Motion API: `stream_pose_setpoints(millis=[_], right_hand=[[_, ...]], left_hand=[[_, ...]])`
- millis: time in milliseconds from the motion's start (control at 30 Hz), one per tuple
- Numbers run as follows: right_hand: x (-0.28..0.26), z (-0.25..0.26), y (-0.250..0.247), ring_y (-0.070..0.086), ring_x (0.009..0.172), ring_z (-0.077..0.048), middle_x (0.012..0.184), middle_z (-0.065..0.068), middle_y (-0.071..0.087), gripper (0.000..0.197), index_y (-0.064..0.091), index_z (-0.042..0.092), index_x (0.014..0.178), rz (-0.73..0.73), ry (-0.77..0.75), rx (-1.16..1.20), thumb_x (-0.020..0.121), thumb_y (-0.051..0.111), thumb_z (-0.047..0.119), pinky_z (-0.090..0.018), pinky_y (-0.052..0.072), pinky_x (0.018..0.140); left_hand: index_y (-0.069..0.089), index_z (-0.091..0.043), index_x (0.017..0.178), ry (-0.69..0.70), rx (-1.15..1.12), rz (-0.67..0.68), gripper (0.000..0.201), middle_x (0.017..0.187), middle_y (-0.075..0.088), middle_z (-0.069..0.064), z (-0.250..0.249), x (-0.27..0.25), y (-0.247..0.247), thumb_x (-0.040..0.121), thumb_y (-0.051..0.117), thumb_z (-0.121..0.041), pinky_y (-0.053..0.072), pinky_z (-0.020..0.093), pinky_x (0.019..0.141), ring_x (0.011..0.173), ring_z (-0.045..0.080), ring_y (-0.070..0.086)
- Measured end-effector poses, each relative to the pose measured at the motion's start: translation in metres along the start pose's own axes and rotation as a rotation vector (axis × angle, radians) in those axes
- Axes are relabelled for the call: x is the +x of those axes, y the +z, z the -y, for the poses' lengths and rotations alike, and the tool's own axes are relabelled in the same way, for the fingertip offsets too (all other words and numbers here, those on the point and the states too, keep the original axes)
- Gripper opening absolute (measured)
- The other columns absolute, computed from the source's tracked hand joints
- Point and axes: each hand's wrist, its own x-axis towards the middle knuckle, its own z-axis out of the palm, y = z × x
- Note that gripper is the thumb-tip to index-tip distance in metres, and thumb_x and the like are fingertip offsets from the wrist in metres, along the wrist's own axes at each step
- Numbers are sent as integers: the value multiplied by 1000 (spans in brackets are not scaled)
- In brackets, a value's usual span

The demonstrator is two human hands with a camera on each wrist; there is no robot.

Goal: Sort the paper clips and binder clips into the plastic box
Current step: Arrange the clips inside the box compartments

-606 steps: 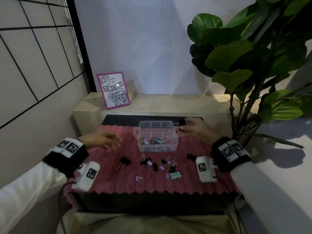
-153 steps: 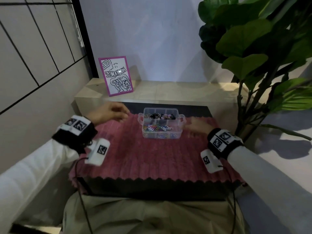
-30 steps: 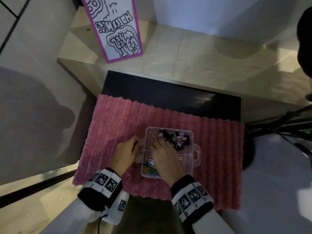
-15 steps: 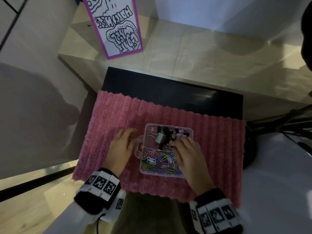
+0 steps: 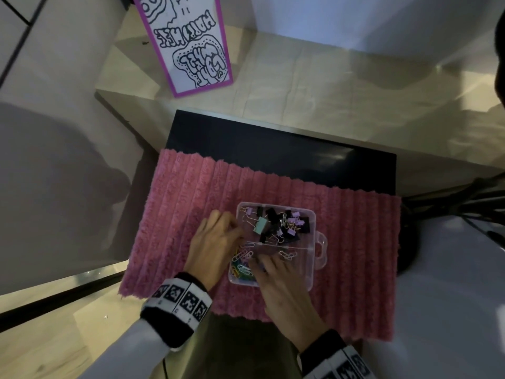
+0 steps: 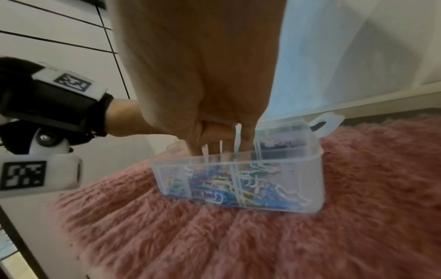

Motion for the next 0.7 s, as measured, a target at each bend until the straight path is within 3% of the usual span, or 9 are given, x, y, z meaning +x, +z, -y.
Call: stream_pose_setpoints(millis=[100,200,300,467,633,700], right_hand=[[6,3,-1,60,107,-17,117,-3,63,47,61,13,114,10,-8,12,74,36,13,-30,53,88],[9,6,6,54,117,-18,129,-5,56,49,55,14,121,72,-12,16,82,27,16,-35,49,95],[8,9,4,59,108,-17,121,-2,60,47,60,16,117,105,-28,54,82,29,16,-34,54,85],[13,12,4,50,123,-18,130,-4,55,50,53,12,124,91,-53,43,80,29,15,-33,45,102],[11,14,-1,60,101,-14,112,2,64,46,62,17,111,83,-58,45,74,35,14,-30,54,85],[2,4,-6,63,97,-13,107,3,67,40,65,17,106,21,24,44,67,57,14,-28,55,84]], left_hand=[[65,-21,83,49,28,-4,6,84,57,-6,3,-6,9,80,63,-26,42,24,65,82,10,35],[64,-21,83,65,28,-13,22,82,57,-7,6,-8,13,84,45,-33,36,20,66,80,9,35],[65,-19,81,90,0,-39,25,81,60,-5,11,-5,16,83,44,-32,35,26,68,80,10,36],[67,-19,81,105,-71,-71,26,83,62,-5,16,-8,17,84,46,-34,37,28,72,81,8,38],[66,-21,81,140,-57,-57,23,83,60,-7,16,-7,16,85,47,-32,37,27,69,82,9,39],[66,-22,81,140,-46,-33,22,83,59,-8,16,-6,14,84,46,-33,39,25,68,83,10,39]])
